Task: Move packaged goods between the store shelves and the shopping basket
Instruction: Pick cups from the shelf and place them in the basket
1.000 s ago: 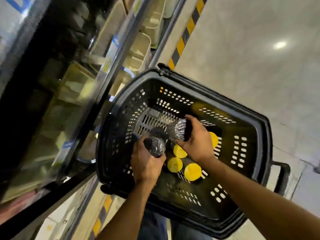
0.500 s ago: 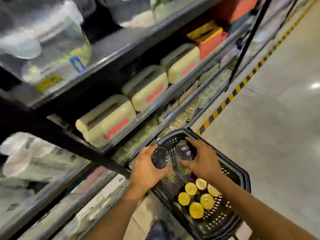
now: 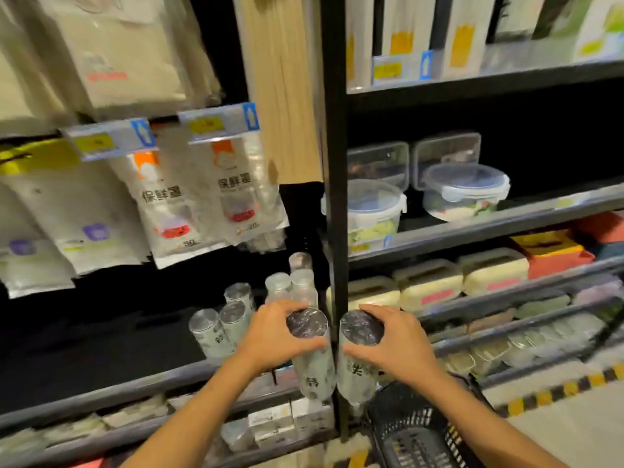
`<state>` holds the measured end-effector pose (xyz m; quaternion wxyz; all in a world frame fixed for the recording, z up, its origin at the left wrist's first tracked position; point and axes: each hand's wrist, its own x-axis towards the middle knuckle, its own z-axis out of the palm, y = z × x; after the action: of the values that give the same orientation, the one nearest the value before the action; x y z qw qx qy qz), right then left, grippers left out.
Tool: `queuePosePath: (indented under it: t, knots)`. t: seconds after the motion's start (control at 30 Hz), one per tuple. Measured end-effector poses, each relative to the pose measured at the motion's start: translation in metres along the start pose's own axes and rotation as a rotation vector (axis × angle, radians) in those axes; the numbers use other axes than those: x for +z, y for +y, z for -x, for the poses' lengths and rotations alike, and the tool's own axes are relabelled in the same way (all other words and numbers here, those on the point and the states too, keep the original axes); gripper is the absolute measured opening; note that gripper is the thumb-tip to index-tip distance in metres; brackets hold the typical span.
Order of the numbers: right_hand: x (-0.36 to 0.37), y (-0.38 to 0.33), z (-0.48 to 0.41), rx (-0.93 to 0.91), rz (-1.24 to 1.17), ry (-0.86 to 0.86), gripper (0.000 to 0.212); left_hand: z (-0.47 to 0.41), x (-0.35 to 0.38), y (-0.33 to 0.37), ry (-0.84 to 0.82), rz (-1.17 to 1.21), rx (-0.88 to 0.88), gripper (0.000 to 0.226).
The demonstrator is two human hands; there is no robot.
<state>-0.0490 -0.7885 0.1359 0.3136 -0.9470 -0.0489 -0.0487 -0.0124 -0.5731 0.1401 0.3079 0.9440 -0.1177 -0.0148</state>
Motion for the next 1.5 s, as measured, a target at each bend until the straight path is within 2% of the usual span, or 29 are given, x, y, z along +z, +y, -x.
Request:
queuePosePath:
  t: [0.07,0.33,0.5,0.63,0.83,1.07,1.17,1.4,1.5]
  knots:
    - [0.008,-0.029,-0.010,-0.046,-0.025,-0.019,0.080,0.009,-0.030,-0.016,0.038,-0.018,-0.022,0.077]
    - [0.042,-0.127,-0.055,-0.141,-0.049,0.010,0.073,0.022,-0.123,-0.084,0.246,-0.007,-0.118,0.085]
    - [0.069,-0.168,-0.091,-0.108,-0.013,0.045,0.082,0.011,-0.157,-0.123,0.420,0.072,-0.154,0.086]
    - [0.090,-0.189,-0.121,-0.061,-0.028,0.103,0.082,-0.008,-0.166,-0.155,0.492,0.105,-0.159,0.085]
    - [0.116,-0.196,-0.164,-0.025,-0.028,0.173,0.079,-0.037,-0.156,-0.190,0.500,0.175,-0.182,0.082]
    - [0.152,-0.171,-0.229,0.012,0.019,0.145,0.084,-0.078,-0.126,-0.223,0.523,0.216,-0.258,0.083]
    - [0.168,-0.158,-0.255,0.035,0.065,0.130,0.073,-0.093,-0.110,-0.233,0.513,0.211,-0.302,0.082]
    - [0.207,-0.134,-0.300,0.068,0.010,0.017,0.070,-0.127,-0.077,-0.251,0.443,0.188,-0.445,0.081]
    - [0.226,-0.133,-0.311,0.165,0.050,-0.087,0.064,-0.138,-0.062,-0.258,0.396,0.170,-0.509,0.082]
